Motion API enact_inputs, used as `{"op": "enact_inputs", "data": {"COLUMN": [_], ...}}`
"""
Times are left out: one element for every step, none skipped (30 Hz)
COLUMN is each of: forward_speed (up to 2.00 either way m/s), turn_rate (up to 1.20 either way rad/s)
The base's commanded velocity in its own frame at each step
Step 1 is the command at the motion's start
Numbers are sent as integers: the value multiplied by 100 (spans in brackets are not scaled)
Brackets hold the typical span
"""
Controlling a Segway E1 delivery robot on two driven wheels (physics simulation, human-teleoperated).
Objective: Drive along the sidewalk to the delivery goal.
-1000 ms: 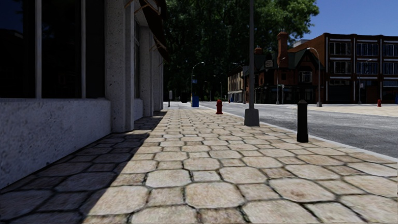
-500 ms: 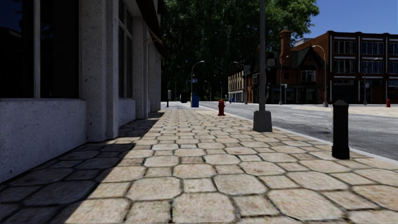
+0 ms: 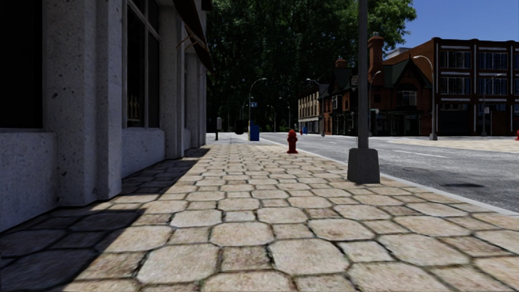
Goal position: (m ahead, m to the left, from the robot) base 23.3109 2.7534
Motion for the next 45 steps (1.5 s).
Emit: {"op": "enact_inputs", "data": {"forward_speed": [200,200,200,200,200,200,200,200,200,200,200,200,200,200,200,200,200,200,200,200,200,200,200,200,200,200,200,200,200,200,200,200,200,200,200,200,200,200,200,200,200,200,200,200,200], "turn_rate": [0,0,0,0,0,0,0,5,6,7,7,7,0,0,0,0,0,0,0,0,0,0,0,0,2,2,14,24,33,38,38,40,40,39,39,39,36,15,0,0,0,0,0,0,0]}}
